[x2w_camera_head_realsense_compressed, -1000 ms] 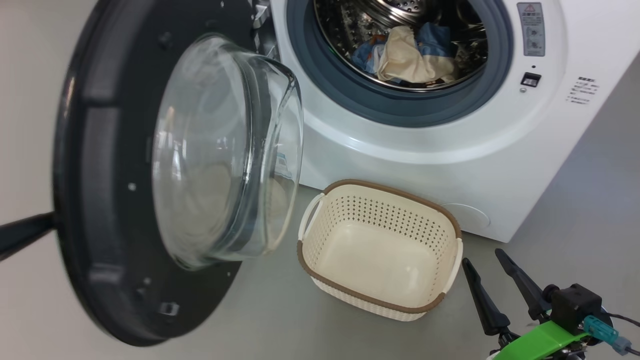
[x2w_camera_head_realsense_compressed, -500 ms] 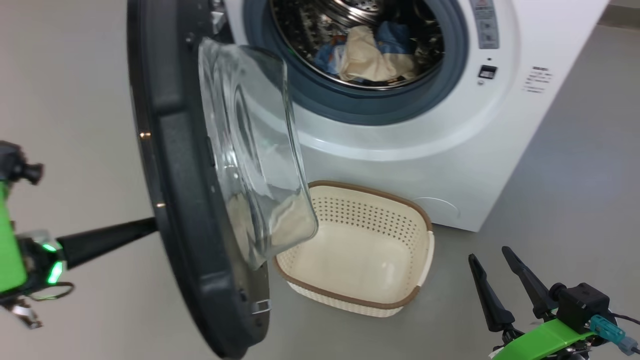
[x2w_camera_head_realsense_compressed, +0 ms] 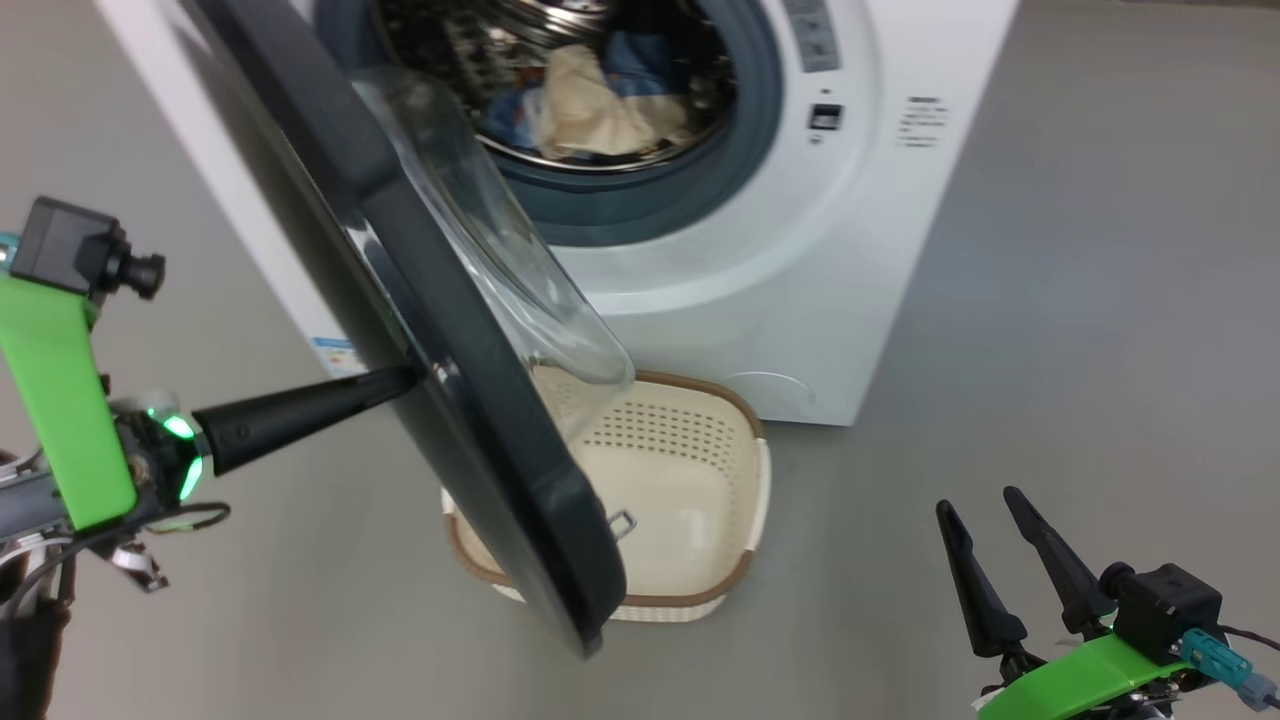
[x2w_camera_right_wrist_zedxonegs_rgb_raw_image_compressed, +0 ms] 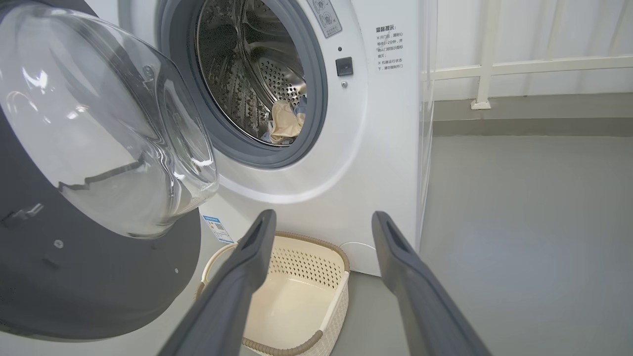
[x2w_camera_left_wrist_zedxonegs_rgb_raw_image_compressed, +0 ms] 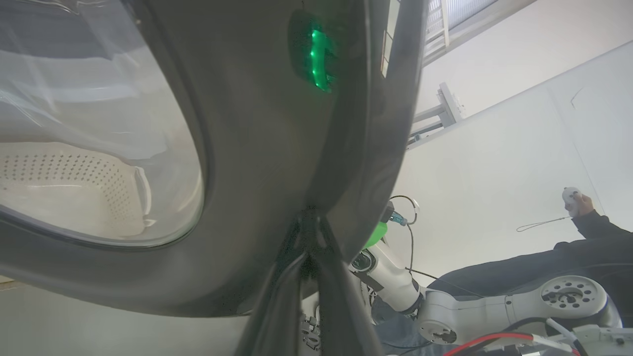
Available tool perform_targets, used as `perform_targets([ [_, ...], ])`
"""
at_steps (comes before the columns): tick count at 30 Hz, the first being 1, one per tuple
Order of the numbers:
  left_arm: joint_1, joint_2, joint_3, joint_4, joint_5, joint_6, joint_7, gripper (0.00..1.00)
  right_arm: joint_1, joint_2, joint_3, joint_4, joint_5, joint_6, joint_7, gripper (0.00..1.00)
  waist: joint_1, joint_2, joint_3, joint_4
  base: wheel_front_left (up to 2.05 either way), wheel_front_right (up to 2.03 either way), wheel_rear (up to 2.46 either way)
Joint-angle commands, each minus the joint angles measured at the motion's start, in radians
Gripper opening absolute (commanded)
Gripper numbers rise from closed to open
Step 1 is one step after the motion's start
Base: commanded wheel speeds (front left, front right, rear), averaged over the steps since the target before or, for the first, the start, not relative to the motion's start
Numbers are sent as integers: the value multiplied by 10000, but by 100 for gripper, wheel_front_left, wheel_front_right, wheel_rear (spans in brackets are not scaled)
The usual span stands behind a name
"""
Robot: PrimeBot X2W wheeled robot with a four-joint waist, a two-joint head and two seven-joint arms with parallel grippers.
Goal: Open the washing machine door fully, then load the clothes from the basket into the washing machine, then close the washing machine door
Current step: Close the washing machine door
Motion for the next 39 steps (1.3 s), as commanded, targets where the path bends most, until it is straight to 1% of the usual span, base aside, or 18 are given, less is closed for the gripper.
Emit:
perform_targets([
  [1, -605, 229, 409, -221, 78, -31, -163, 0, -183, 5, 139, -278, -154, 16, -51, 100, 0, 0, 191, -674, 0, 0, 0],
  [5, -858, 70, 357, -127, 351, -31, -413, 0, -277, 105, 116, -300, -163, 16, -51, 100, 0, 0, 353, -1208, 0, 0, 0],
  [10, -1083, 13, 311, 86, 661, -31, -750, 0, -377, 240, 61, -303, -165, 16, -51, 100, 0, 0, 481, -1869, 0, 0, 0],
  [15, -1249, -13, 314, 283, 772, -31, -1061, 0, -365, 309, -5, -320, -158, 16, -51, 100, 0, 0, 539, -2224, 0, 0, 0],
  [20, -1244, 7, 306, 327, 779, -31, -1226, 0, -358, 342, -93, -331, -165, 16, -51, 100, 0, 0, 572, -2243, 0, 0, 0],
  [25, -1000, 100, 302, 209, 784, -31, -1377, 0, -405, 356, -156, -318, -181, 16, -51, 100, 0, 0, 541, -2077, 0, 0, 0],
  [32, -197, 215, 474, 37, 892, -31, -1910, 0, -405, 297, -165, -309, -172, 16, -51, 100, 0, 0, 421, -1697, 0, 0, 0],
  [34, 215, 289, 588, -13, 938, -31, -2200, 0, -401, 252, -163, -309, -165, 16, -51, 100, 0, 0, 361, -1606, 0, 0, 0],
  [37, 485, 380, 628, -67, 1032, -31, -2399, 0, -387, 226, -174, -318, -165, 16, -51, 100, 0, 0, 325, -1554, 0, 0, 0],
  [39, 911, 491, 659, -135, 1118, -31, -2716, 25, -362, 185, -180, -317, -159, 16, -51, 100, 0, 0, 264, -1512, 0, 0, 0],
])
